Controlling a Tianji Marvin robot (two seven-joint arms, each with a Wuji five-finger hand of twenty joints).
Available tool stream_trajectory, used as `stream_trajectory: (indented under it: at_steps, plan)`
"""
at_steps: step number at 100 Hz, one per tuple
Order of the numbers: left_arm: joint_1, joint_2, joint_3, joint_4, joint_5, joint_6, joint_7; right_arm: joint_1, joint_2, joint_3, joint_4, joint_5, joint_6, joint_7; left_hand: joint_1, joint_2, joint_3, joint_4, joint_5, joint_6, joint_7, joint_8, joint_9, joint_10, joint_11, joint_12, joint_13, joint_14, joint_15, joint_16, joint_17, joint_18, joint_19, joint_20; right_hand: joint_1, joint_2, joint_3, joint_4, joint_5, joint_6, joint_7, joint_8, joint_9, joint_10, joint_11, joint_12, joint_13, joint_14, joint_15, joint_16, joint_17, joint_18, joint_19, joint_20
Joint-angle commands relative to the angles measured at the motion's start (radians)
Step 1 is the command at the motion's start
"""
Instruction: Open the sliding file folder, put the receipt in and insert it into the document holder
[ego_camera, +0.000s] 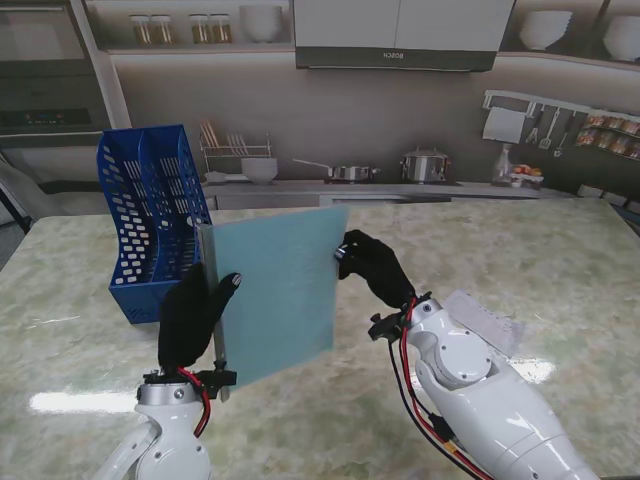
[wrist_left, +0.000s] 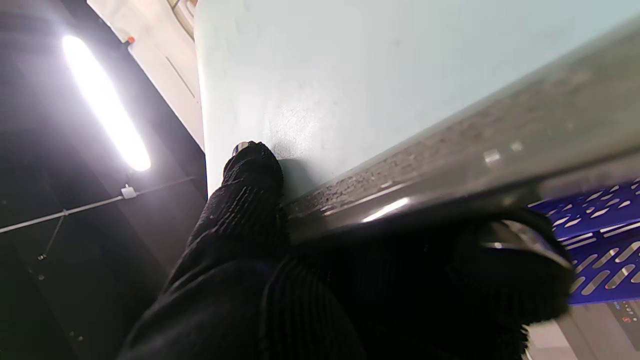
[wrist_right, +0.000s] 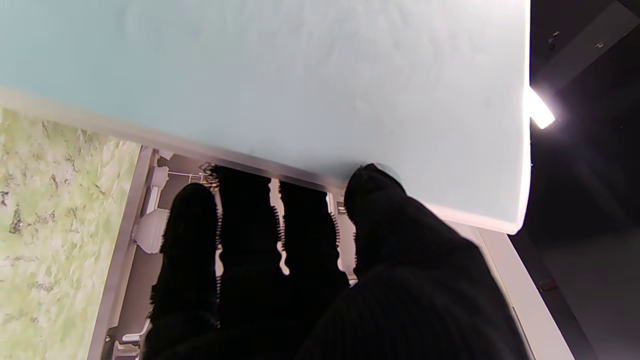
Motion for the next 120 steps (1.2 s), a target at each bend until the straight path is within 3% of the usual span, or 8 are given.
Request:
stream_trajectory:
  at_steps: [1,27,48,91,108,120]
  plan:
    - [0.007,0.001,0.002,-0.010,-0.002,-0.005,-0.005,-0.003,-0.006,-0.004,0.003,0.006,0.008,0.001,0.164,0.091,0.051,0.009,0.068,-0.003,0.144,0.052,0.040,-0.142,0.056,-0.003,0.018,0.158,0.032,0.006,0.003,-0.171,0.033,-0.017,0.023,0.019,-0.015,0.020,0.051,-0.041,0.056,0.002,0.033,-0.027,0.028,-0.003,0.042,-0.010,0.024,0.020,0.005,-0.043,0.036,0.009]
    - [0.011,0.002,0.003,-0.012,0.000,-0.016,-0.009,0.001,-0.009,-0.006,0.010,0.016,0.009,0.001,0.164,0.091,0.050,0.009,0.067,-0.004,0.144,0.052,0.039,-0.142,0.055,-0.004,0.017,0.158,0.032,0.006,0.003,-0.171,0.033,-0.017,0.002,-0.005,-0.009,0.020,0.089,-0.063,0.074,0.007,0.066,-0.033,0.049,-0.002,0.069,-0.009,0.052,0.029,0.022,-0.051,0.060,0.017]
    - [0.014,0.004,0.006,-0.014,-0.002,-0.026,-0.017,0.010,-0.008,-0.014,0.023,0.034,-0.007,0.026,0.164,0.091,0.049,0.009,0.067,-0.004,0.144,0.052,0.039,-0.144,0.056,-0.003,0.017,0.157,0.032,0.006,0.003,-0.171,0.033,-0.017,-0.085,-0.082,0.027,0.003,0.112,-0.074,0.080,0.001,0.074,-0.035,0.058,-0.013,0.071,-0.009,0.064,0.029,0.021,-0.052,0.068,0.017]
    - [0.014,0.005,0.014,-0.018,-0.016,-0.033,-0.039,0.034,-0.007,-0.033,0.057,0.049,-0.049,0.062,0.164,0.092,0.047,0.008,0.068,-0.005,0.144,0.052,0.038,-0.144,0.056,-0.003,0.017,0.157,0.032,0.006,0.003,-0.171,0.033,-0.017,-0.292,-0.291,0.262,-0.067,0.120,-0.087,0.028,-0.043,-0.007,-0.018,-0.016,-0.065,0.001,0.005,0.007,0.012,-0.023,-0.033,0.025,0.016]
    - [0.012,0.006,0.018,-0.018,-0.025,-0.031,-0.051,0.044,-0.006,-0.042,0.074,0.075,-0.078,0.094,0.164,0.095,0.044,0.008,0.066,-0.007,0.143,0.052,0.036,-0.144,0.056,-0.003,0.012,0.158,0.031,0.007,0.003,-0.171,0.033,-0.017,-0.278,-0.323,0.304,-0.072,0.133,-0.094,0.017,-0.065,0.007,-0.033,-0.039,-0.087,0.018,-0.008,0.016,0.017,-0.015,-0.034,0.026,0.020]
    - [0.007,0.006,0.020,-0.017,-0.036,-0.026,-0.061,0.047,-0.007,-0.046,0.075,0.081,-0.084,0.097,0.164,0.095,0.041,0.008,0.064,-0.010,0.143,0.052,0.033,-0.145,0.056,-0.002,0.011,0.157,0.031,0.007,0.003,-0.171,0.033,-0.017,-0.186,-0.248,0.261,-0.056,0.188,-0.105,0.055,-0.079,0.072,-0.040,-0.027,-0.033,0.057,-0.022,0.066,0.043,0.014,-0.042,0.045,0.033]
